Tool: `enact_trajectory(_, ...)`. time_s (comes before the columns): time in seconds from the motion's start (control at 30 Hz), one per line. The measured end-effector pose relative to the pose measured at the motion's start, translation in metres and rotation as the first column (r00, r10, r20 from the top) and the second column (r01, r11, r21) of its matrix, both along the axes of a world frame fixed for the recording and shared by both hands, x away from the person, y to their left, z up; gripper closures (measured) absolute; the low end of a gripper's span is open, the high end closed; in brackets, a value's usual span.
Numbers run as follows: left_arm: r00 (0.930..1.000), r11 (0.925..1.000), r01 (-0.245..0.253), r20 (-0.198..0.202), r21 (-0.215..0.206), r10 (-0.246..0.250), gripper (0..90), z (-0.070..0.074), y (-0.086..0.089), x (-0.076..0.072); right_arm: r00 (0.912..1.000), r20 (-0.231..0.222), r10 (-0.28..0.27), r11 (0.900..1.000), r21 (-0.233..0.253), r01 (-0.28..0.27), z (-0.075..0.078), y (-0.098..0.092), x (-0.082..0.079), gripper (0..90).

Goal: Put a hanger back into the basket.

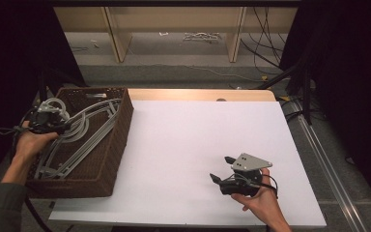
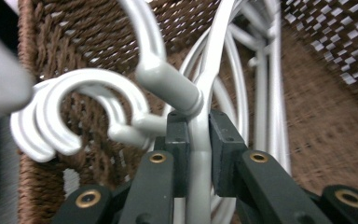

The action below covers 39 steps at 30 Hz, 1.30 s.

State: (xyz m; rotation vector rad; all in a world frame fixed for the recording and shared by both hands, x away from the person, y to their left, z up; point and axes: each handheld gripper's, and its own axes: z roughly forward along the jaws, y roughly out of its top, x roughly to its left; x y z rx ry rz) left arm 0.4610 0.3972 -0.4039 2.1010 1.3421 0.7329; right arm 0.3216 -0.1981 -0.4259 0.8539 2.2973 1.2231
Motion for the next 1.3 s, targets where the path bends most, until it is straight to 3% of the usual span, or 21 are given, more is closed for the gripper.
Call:
enact_trajectory(0.23, 0.9996, 0.9999, -0.016, -0.024, -0.003, 0.016, 78.4, -0.006, 0.005, 0.004, 1.0, 0.005, 0.0, 1.0, -0.008, 0.0, -0.001, -0.002, 0.001, 26.0)
enact_trajectory(0.3, 0.9993, 0.9997, -0.003, -0.036, 0.024, 0.003, 74.9, -0.009, 0.007, 0.006, 1.0, 0.001, -0.004, 1.0, -0.001, 0.004, 0.0, -0.002, 0.001, 26.0)
enact_trajectory(0.37, 0.9985, 0.9995, -0.025, -0.047, 0.019, 0.026, 71.1, -0.011, 0.007, 0.005, 1.0, 0.004, -0.007, 1.0, -0.012, 0.007, 0.001, -0.003, 0.001, 26.0)
enact_trajectory(0.43, 0.9991, 0.9994, -0.018, -0.039, 0.028, 0.019, 65.0, -0.012, 0.01, 0.006, 1.0, 0.007, -0.004, 1.0, -0.004, 0.004, 0.0, -0.003, 0.001, 26.0)
enact_trajectory(0.5, 0.9962, 0.9964, -0.084, -0.026, -0.01, 0.084, 58.3, -0.01, 0.016, 0.003, 1.0, 0.006, -0.004, 1.0, -0.003, 0.004, 0.0, -0.002, 0.001, 26.0)
enact_trajectory(0.57, 0.9954, 0.9951, -0.094, -0.022, -0.03, 0.093, 52.9, -0.01, 0.018, 0.002, 1.0, 0.007, -0.004, 1.0, -0.002, 0.004, 0.0, -0.003, 0.001, 26.0)
enact_trajectory(0.6, 0.9962, 0.9949, -0.086, 0.009, -0.052, 0.087, 49.6, -0.006, 0.023, 0.002, 1.0, 0.008, -0.004, 1.0, -0.003, 0.004, 0.0, -0.003, 0.001, 26.0)
enact_trajectory(0.63, 0.9886, 0.9843, -0.149, 0.007, -0.095, 0.15, 47.6, -0.004, 0.021, -0.003, 1.0, 0.004, -0.006, 1.0, 0.001, 0.006, 0.0, -0.003, 0.001, 26.0)
enact_trajectory(0.7, 0.9901, 0.9839, -0.132, 0.032, -0.121, 0.137, 45.6, 0.001, 0.024, -0.004, 0.9999, 0.008, -0.007, 1.0, 0.002, 0.007, 0.0, -0.003, 0.002, 26.0)
enact_trajectory(0.8, 0.9849, 0.9765, -0.151, 0.061, -0.154, 0.162, 41.0, 0.01, 0.023, -0.01, 0.9999, 0.011, -0.009, 1.0, 0.001, 0.009, 0.0, -0.003, 0.001, 26.0)
enact_trajectory(0.9, 0.977, 0.9607, -0.176, 0.081, -0.215, 0.197, 37.2, 0.018, 0.021, -0.017, 0.9999, 0.01, -0.011, 1.0, 0.007, 0.011, 0.001, -0.003, 0.001, 26.0)
enact_trajectory(1.0, 0.9757, 0.9495, -0.163, 0.099, -0.268, 0.195, 35.2, 0.022, 0.017, -0.024, 0.9999, 0.011, -0.009, 1.0, 0.007, 0.009, 0.001, -0.003, 0.001, 26.0)
enact_trajectory(1.3, 0.9723, 0.957, -0.106, 0.174, -0.27, 0.156, 33.0, 0.037, 0.001, -0.047, 0.9999, 0.013, -0.009, 1.0, 0.009, 0.009, 0.001, -0.002, 0.0, 25.9)
